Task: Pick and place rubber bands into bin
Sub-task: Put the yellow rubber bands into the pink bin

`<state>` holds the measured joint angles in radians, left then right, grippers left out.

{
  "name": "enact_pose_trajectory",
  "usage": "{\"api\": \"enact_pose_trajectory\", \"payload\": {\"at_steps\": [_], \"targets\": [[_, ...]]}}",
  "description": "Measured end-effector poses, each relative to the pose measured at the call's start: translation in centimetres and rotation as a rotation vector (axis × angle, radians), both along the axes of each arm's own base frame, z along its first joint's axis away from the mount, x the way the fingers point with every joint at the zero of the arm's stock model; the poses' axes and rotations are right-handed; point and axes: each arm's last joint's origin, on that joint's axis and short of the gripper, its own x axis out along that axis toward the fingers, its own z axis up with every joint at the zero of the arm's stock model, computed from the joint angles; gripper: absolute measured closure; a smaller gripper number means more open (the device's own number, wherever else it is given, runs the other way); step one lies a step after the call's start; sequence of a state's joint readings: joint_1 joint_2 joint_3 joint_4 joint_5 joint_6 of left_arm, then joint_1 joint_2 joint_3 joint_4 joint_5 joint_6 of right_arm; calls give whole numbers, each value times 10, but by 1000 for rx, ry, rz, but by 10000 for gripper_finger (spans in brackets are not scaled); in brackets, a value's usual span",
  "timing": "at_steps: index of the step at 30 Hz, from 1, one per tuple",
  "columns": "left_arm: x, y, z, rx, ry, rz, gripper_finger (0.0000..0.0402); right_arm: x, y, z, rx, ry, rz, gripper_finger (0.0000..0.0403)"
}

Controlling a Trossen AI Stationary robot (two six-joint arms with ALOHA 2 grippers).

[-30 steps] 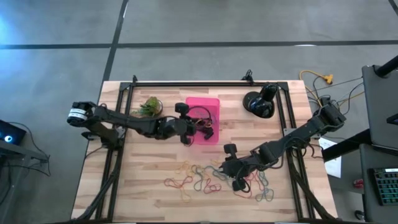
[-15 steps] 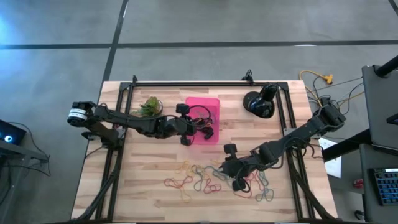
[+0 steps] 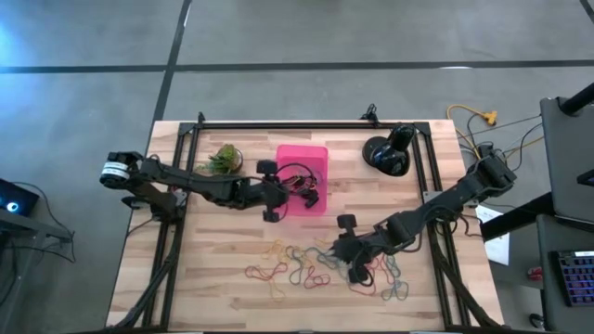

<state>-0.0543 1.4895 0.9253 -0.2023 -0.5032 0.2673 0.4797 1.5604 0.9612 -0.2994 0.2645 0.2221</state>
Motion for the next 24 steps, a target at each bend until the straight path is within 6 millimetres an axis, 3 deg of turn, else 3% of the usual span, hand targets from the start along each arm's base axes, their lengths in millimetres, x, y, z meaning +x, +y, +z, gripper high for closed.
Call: {"api": "enact_pose_trajectory", "payload": {"at_steps": [7, 14, 24], "targets": [[-12, -2, -11, -79, 107, 87, 285, -6, -4, -28, 18, -40, -10, 335], [-22, -4, -17, -119, 190, 142, 285, 1, -5, -54, -66, -145, 86, 335], [-28, -7, -21, -125, 218, 155, 285, 20, -32, -85, -78, -72, -18, 332]]}}
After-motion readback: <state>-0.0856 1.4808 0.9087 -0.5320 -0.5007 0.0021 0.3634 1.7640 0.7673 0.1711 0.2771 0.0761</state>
